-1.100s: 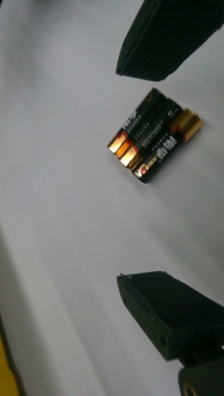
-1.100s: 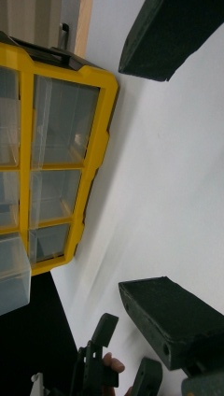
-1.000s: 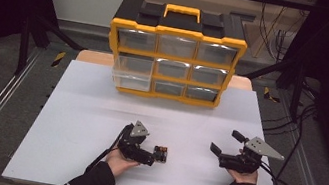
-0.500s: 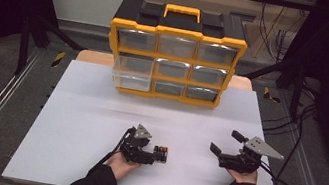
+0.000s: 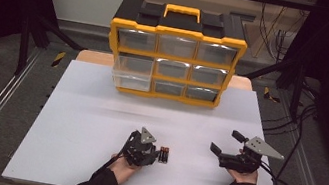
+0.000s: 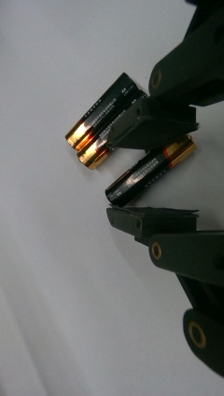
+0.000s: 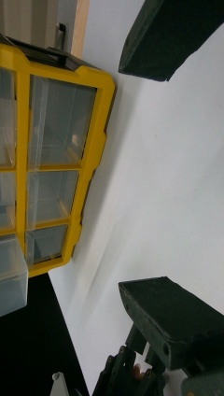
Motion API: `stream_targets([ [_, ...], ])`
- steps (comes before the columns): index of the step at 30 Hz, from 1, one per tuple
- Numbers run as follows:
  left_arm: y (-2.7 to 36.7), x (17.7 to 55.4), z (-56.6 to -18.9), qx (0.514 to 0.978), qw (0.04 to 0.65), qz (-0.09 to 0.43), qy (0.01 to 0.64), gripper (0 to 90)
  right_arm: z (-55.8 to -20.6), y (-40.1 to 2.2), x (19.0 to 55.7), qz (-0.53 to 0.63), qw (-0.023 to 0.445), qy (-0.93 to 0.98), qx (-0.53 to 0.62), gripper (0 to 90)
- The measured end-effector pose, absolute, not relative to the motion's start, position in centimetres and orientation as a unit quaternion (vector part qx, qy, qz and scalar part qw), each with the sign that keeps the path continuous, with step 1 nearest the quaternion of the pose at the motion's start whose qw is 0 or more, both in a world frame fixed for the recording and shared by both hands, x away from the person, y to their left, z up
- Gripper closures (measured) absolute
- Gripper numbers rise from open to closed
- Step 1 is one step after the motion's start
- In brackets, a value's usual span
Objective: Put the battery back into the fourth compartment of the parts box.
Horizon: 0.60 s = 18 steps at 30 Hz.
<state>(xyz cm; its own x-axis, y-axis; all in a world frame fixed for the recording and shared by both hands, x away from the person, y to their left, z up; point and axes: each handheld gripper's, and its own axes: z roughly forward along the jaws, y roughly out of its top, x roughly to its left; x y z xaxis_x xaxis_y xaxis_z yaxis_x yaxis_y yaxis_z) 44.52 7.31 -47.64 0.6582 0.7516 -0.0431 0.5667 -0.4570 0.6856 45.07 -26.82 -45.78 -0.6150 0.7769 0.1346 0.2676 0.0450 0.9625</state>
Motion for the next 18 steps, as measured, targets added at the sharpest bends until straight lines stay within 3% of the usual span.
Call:
stream_targets([
  [18, 6.90, 44.17, -47.42, 0.848, 0.323, 0.147, 0.393, 75.6, -45.81, -26.83, 45.15, 0.577, 0.221, 0.689, 0.378, 0.3],
])
